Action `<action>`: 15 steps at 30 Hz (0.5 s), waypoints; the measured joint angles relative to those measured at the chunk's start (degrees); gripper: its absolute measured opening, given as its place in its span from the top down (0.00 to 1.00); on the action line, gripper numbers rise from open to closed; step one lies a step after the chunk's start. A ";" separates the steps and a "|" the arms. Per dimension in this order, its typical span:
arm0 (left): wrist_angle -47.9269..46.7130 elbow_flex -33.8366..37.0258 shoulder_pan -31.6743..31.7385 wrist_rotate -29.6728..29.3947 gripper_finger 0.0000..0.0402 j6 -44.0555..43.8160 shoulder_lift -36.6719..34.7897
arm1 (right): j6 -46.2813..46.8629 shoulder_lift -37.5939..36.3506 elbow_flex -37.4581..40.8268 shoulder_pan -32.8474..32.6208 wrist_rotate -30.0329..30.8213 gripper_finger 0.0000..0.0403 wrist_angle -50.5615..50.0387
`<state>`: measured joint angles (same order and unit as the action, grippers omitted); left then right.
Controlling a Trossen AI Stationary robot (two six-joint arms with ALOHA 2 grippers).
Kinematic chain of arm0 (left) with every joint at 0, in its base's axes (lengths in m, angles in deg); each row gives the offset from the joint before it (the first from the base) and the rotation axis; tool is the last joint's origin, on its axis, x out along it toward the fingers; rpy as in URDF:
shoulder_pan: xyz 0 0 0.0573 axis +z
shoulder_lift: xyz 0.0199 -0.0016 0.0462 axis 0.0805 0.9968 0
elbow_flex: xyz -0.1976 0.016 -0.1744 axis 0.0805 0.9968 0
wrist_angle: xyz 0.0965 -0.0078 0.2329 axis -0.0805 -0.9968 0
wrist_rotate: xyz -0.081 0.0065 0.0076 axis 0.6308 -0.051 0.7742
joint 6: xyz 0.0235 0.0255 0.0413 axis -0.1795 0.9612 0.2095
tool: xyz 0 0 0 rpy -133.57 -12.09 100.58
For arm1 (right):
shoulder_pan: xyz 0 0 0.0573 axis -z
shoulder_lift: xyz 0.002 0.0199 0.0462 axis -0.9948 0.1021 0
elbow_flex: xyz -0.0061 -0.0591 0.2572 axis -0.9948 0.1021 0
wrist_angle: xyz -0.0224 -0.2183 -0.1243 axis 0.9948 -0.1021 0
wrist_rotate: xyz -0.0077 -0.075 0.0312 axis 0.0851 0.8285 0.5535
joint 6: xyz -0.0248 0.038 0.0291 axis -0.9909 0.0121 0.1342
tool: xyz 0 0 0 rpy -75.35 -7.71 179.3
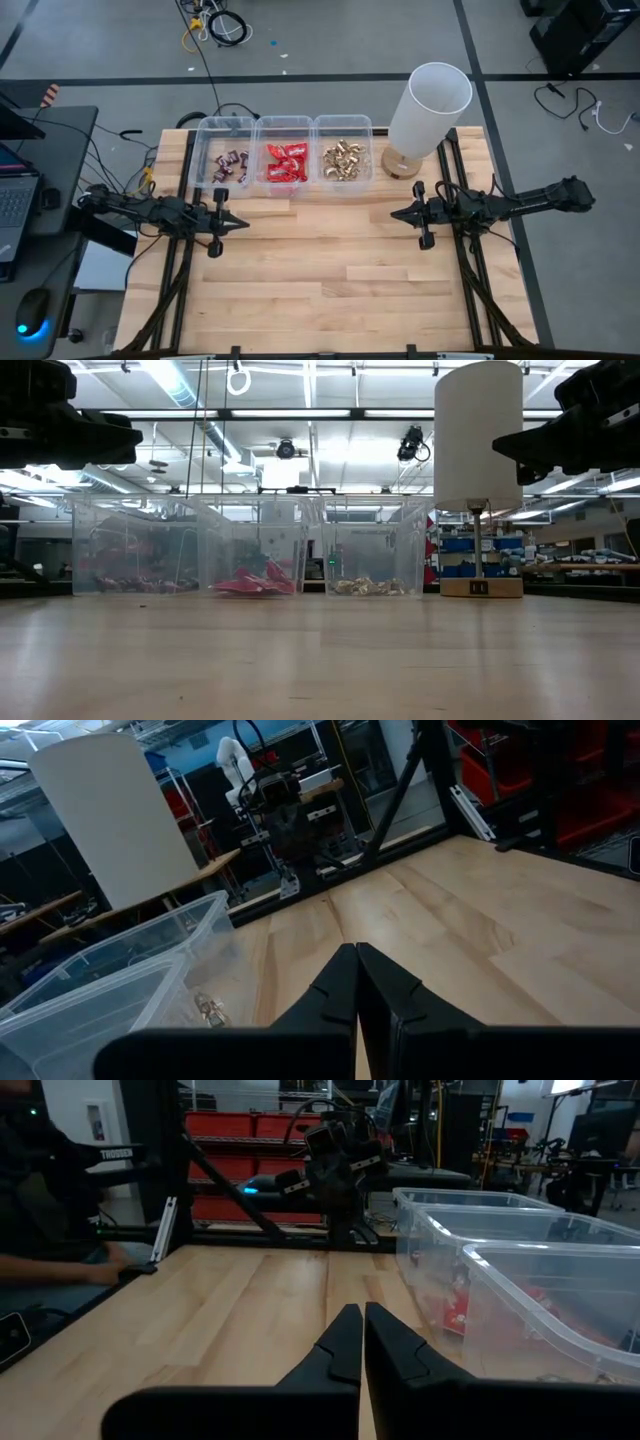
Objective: Sort candy
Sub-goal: Return to Home Position
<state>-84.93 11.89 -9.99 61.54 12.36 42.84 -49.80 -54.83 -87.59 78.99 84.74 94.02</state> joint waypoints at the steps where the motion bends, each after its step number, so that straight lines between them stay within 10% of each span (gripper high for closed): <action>1: 0.01 0.00 0.00 0.01 0.98 0.00 0.00 | 0.00 0.00 0.00 0.00 0.00 0.99 0.00; 15: 0.09 0.00 0.00 0.04 0.98 0.02 0.00 | 0.00 -0.01 0.00 0.00 -0.02 0.99 0.00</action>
